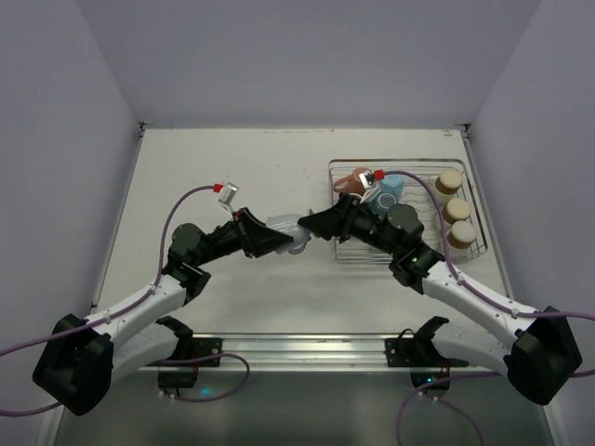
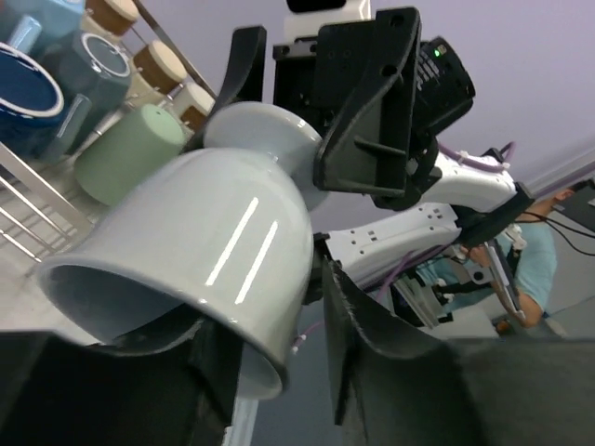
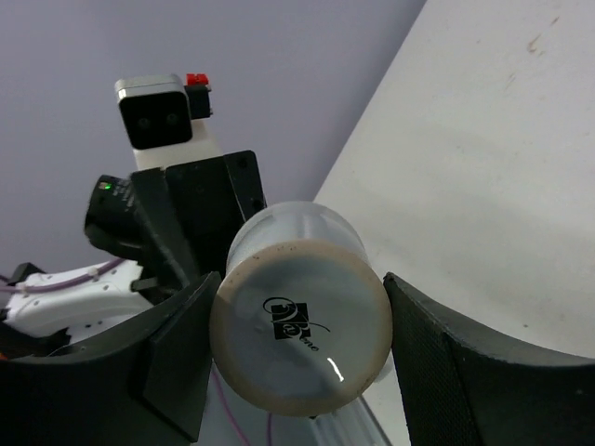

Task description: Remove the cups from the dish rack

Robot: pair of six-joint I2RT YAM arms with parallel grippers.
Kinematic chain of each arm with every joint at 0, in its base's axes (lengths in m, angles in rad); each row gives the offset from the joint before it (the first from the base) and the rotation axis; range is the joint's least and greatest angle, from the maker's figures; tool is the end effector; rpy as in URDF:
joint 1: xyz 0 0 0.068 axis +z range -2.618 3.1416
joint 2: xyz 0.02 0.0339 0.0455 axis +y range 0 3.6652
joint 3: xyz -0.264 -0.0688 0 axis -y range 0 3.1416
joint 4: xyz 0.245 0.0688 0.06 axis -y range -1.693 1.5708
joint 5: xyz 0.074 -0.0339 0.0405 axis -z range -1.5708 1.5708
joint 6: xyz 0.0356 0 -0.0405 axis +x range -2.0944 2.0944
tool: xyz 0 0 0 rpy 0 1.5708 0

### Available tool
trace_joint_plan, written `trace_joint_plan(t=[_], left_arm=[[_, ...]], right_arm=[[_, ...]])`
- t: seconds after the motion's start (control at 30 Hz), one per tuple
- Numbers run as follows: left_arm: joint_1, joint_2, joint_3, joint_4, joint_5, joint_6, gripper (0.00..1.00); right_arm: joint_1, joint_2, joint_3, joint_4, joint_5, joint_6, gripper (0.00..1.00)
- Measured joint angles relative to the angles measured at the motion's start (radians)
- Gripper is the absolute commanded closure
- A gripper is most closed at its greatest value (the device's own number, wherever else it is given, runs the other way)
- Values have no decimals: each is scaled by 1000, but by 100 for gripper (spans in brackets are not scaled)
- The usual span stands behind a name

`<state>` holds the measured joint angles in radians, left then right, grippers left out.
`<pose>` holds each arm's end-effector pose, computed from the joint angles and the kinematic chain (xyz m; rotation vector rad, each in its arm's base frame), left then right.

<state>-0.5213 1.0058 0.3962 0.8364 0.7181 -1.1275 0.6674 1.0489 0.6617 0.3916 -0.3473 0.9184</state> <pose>0.1723 -0.1259 0.2681 0.2307 1.6641 -1.7893 0.1852 0.1614 0.3059 -0.0871 1.7805 1.4723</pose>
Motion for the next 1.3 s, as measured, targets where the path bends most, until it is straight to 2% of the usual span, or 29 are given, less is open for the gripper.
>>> trace_joint_plan(t=[0.03,0.07,0.1,0.13,0.17,0.23,0.27,0.37,0.53,0.67,0.83,0.97,1.1,1.3], left_arm=[[1,5,0,5,-14,-3,72],[1,11,-1,10,-27,-5,91],[2,14,-2,13,-29,-16,99],[0,13,-2,40,-31,-19,100],[-3,5,0,36,-45,-12,100],[-4,0,2,26,-61,14,100],[-8,-7,7,-10,-80,38,100],[-16,-24,87,-225,-146,152,100],[35,53,395,-705,-365,399,100],[158,205,604,-951,-475,542,100],[219,472,804,-1231,-780,701,100],[257,615,865,-1380,-869,762,100],[343,758,958,-1495,-885,809,100],[438,865,1068,-1565,-903,848,100]], right_arm=[[0,6,-18,40,-10,23,81],[0,10,-35,76,-16,42,78],[0,13,-46,102,-20,55,71],[-2,17,-54,112,-16,66,57],[-6,24,-64,146,-13,74,26],[-5,26,-71,161,-10,84,7],[-5,23,-75,163,-7,82,3],[0,0,-76,112,30,45,1],[2,-103,-68,-57,140,-51,1],[2,-134,-50,-192,209,-145,1],[2,-134,-41,-334,222,-240,1],[5,-140,-41,-396,225,-302,1],[6,-147,-41,-414,225,-339,1],[7,-161,-41,-421,207,-348,1]])
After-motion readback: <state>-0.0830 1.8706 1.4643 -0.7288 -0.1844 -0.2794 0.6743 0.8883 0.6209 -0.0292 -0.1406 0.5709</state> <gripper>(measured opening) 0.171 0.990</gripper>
